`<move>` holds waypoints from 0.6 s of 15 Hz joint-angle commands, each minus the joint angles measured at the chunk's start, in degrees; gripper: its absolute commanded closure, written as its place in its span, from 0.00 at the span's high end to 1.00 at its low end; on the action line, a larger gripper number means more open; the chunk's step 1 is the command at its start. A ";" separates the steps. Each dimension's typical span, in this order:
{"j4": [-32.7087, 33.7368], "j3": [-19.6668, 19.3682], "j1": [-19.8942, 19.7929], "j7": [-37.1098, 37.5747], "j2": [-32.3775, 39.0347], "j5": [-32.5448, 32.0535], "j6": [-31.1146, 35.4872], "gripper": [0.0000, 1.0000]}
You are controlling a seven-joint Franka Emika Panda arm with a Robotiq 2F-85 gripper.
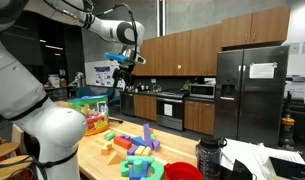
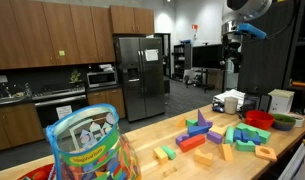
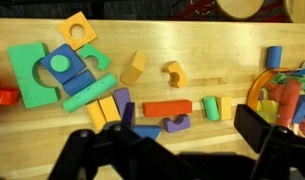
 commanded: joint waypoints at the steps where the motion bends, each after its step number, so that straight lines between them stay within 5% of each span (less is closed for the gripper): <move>1: 0.18 1.29 -1.78 -0.75 0.19 0.59 -0.31 1.00; 9: 0.20 3.46 -1.91 0.52 0.12 0.39 -0.30 1.00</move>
